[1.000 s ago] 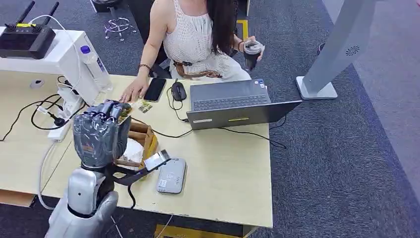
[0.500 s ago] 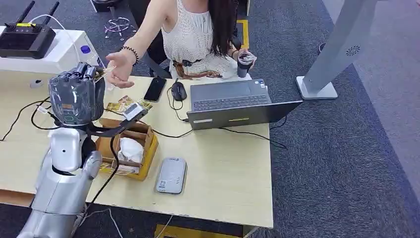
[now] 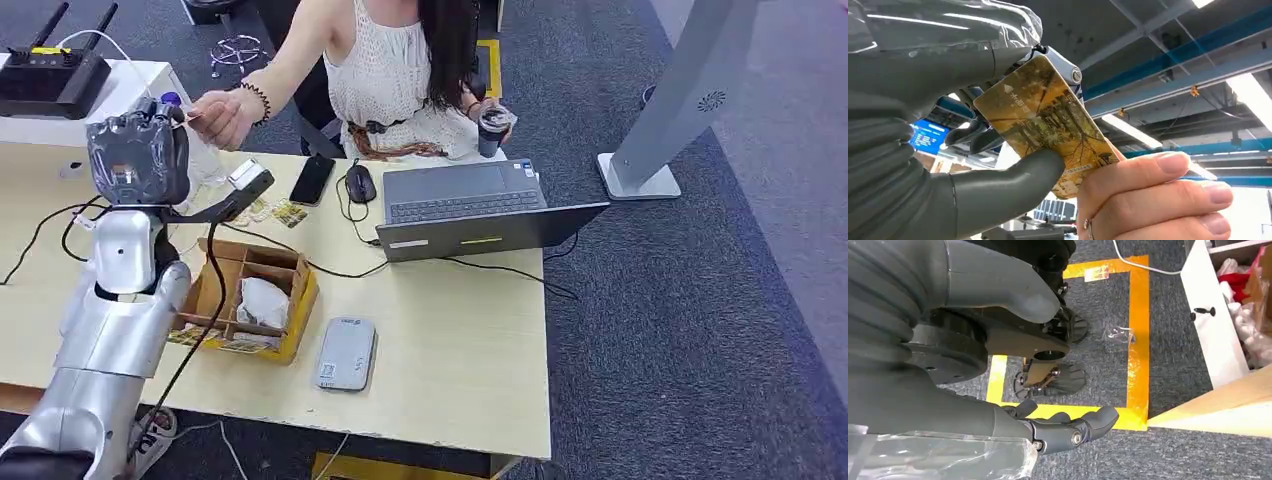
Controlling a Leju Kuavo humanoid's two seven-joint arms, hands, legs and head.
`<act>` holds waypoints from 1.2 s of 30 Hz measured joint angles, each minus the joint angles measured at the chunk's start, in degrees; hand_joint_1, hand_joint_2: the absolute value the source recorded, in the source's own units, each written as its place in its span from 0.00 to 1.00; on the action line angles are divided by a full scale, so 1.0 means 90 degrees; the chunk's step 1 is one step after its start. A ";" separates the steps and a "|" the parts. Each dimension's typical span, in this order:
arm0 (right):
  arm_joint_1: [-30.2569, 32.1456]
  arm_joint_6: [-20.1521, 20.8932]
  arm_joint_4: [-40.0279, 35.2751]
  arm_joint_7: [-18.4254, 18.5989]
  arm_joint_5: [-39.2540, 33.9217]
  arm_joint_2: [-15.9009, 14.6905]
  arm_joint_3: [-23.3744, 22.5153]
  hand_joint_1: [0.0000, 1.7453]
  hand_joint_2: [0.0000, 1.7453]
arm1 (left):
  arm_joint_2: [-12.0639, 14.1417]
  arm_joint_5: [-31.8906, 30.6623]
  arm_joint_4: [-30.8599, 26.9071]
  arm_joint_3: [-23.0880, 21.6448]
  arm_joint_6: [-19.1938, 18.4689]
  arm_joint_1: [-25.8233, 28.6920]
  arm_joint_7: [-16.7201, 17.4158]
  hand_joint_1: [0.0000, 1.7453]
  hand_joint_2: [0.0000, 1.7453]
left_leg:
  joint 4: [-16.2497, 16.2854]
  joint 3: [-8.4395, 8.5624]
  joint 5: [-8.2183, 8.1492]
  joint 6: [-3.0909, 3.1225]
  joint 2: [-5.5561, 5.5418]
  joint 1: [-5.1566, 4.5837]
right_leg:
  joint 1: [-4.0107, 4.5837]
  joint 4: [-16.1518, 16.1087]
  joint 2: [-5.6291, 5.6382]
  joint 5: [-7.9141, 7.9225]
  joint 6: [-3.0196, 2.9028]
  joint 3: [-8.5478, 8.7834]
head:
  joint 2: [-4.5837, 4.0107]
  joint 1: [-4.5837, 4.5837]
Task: Pass the card to the sensor for recognition and then transmit it.
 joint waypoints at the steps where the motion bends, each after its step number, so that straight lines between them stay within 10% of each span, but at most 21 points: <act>1: 0.0000 0.0000 0.0000 -0.0002 0.0002 0.0000 0.0000 0.00 1.00 | 0.0005 0.0000 0.0041 0.0000 0.0002 -0.0014 0.0000 1.00 1.00 | 0.0000 -0.0001 0.0000 0.0000 0.0000 0.0000 | 0.0000 0.0000 0.0000 0.0000 0.0000 -0.0001 | 0.0000 0.0000; 7: 0.0000 0.0007 0.0000 0.0000 0.0012 0.0000 0.0000 0.00 1.00 | 0.0005 0.0000 0.0187 0.0000 0.0015 -0.0028 0.0000 1.00 1.00 | 0.0000 -0.0007 -0.0001 -0.0001 0.0001 0.0000 | 0.0000 -0.0001 0.0002 0.0000 0.0000 -0.0008 | 0.0000 0.0000; 8: -0.0001 0.0012 0.0000 0.0000 0.0012 0.0000 0.0000 0.00 1.00 | 0.0005 -0.0002 0.0197 0.0000 0.0022 -0.0031 0.0000 0.00 1.00 | 0.0000 -0.0008 -0.0001 -0.0001 0.0002 0.0000 | 0.0000 -0.0001 0.0002 0.0000 0.0000 -0.0009 | 0.0000 0.0000; 36: 0.0038 0.0104 0.0000 0.0180 -0.0102 -0.0036 -0.0139 0.00 1.00 | -0.0211 0.0396 -0.0484 0.0007 0.0440 0.0926 -0.0413 0.00 1.00 | 0.0000 -0.0008 -0.0005 0.0002 0.0005 -0.0002 | -0.0002 -0.0003 0.0005 -0.0001 0.0001 -0.0009 | 0.0000 0.0000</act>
